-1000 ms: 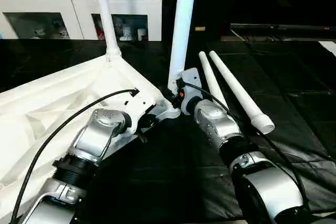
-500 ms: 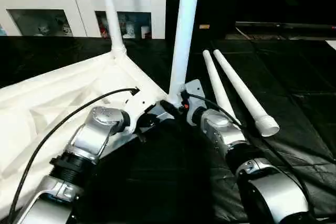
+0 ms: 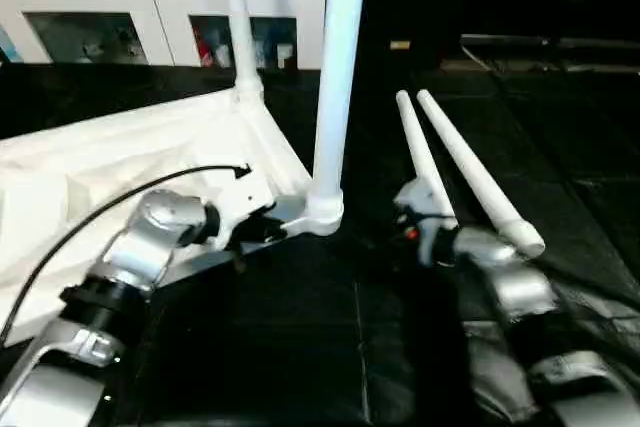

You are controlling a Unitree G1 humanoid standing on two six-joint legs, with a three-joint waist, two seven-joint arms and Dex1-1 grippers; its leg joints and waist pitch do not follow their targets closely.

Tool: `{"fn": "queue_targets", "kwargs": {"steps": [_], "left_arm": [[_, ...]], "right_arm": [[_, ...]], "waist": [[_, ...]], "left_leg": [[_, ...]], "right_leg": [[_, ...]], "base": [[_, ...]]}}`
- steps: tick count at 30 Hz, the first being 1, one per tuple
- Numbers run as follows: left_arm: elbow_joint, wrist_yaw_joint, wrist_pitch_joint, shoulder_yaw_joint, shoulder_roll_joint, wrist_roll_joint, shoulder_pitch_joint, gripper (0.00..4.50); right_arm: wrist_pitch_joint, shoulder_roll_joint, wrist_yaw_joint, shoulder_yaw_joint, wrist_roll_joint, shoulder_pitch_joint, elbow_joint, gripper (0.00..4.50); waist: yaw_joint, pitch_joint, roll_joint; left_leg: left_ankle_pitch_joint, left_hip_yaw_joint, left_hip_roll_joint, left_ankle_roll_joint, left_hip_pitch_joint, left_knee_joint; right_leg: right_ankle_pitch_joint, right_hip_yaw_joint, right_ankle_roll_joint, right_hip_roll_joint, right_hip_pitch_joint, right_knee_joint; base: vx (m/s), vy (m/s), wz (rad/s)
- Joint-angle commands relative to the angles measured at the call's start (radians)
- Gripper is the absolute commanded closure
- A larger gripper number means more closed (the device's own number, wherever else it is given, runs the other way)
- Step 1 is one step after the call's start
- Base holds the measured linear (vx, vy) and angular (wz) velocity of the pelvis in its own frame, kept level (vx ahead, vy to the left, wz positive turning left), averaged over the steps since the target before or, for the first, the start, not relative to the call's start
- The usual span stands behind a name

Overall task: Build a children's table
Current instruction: Rotate leg to tighten

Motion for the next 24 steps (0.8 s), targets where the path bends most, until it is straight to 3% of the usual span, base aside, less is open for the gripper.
{"fn": "queue_targets", "kwargs": {"steps": [1,5,6,7,9,15,23,24], "left_arm": [[-0.001,-0.066,-0.055,-0.04,0.011,0.006,0.002,4.5],[0.016,-0.135,-0.119,-0.056,0.031,-0.002,-0.003,4.5],[0.016,-0.171,-0.137,-0.063,0.038,-0.01,-0.004,4.5],[0.016,-0.171,-0.137,-0.063,0.038,-0.01,-0.004,4.5],[0.016,-0.221,-0.165,-0.075,0.047,-0.016,-0.006,4.5],[0.013,-0.295,-0.233,-0.114,0.056,-0.003,-0.007,4.5],[0.032,-0.305,-0.261,-0.121,0.049,0.008,-0.018,4.5],[0.037,-0.304,-0.267,-0.122,0.049,0.011,-0.02,4.5]], "right_arm": [[0.02,-0.017,0.053,0.018,0.021,0.013,-0.056,0.04],[0.056,-0.049,0.118,0.021,0.045,0.01,-0.105,0.04],[0.064,-0.06,0.152,0.034,0.047,0.005,-0.115,0.04],[0.064,-0.06,0.152,0.034,0.047,0.005,-0.115,0.04],[0.074,-0.075,0.204,0.058,0.047,-0.002,-0.131,0.04],[0.063,-0.07,0.276,0.126,0.011,-0.024,-0.125,0.04],[0.045,-0.036,0.288,0.156,-0.003,-0.057,-0.072,0.04],[0.049,-0.026,0.288,0.158,-0.001,-0.064,-0.058,0.21]], "waist": [[0.007,-0.07,0.008],[0.019,-0.068,0.01],[0.02,-0.069,0.004],[0.025,-0.069,0.008],[0.031,-0.071,0.005],[0.034,-0.07,0.003],[0.038,-0.072,0.003],[0.039,-0.071,0.004]], "left_leg": [[-0.098,-0.024,0.068,0.083,0.006,-0.056],[-0.12,-0.022,0.072,0.071,0.012,-0.057],[-0.12,-0.021,0.072,0.069,0.012,-0.057],[-0.119,-0.021,0.073,0.064,0.014,-0.057],[-0.114,-0.022,0.073,0.06,0.013,-0.056],[-0.116,-0.022,0.071,0.057,0.011,-0.055],[-0.11,-0.021,0.071,0.045,0.011,-0.052],[-0.11,-0.022,0.072,0.045,0.011,-0.052]], "right_leg": [[0.059,0.062,-0.233,-0.102,0.062,-0.06],[0.003,0.062,-0.237,-0.104,0.054,-0.065],[-0.001,0.062,-0.237,-0.104,0.056,-0.064],[-0.006,0.063,-0.237,-0.104,0.053,-0.063],[0.008,0.062,-0.238,-0.104,0.054,-0.058],[-0.017,0.062,-0.23,-0.107,0.053,-0.06],[-0.024,0.063,-0.229,-0.108,0.052,-0.056],[-0.025,0.063,-0.228,-0.107,0.051,-0.056]], "base": [[0.0,0.0,0.0],[0.0,0.0,0.0],[0.0,0.0,0.0],[0.0,0.0,0.0],[0.0,0.0,0.0],[0.0,0.0,0.0],[0.0,0.0,0.0],[0.0,0.0,0.0]]}}
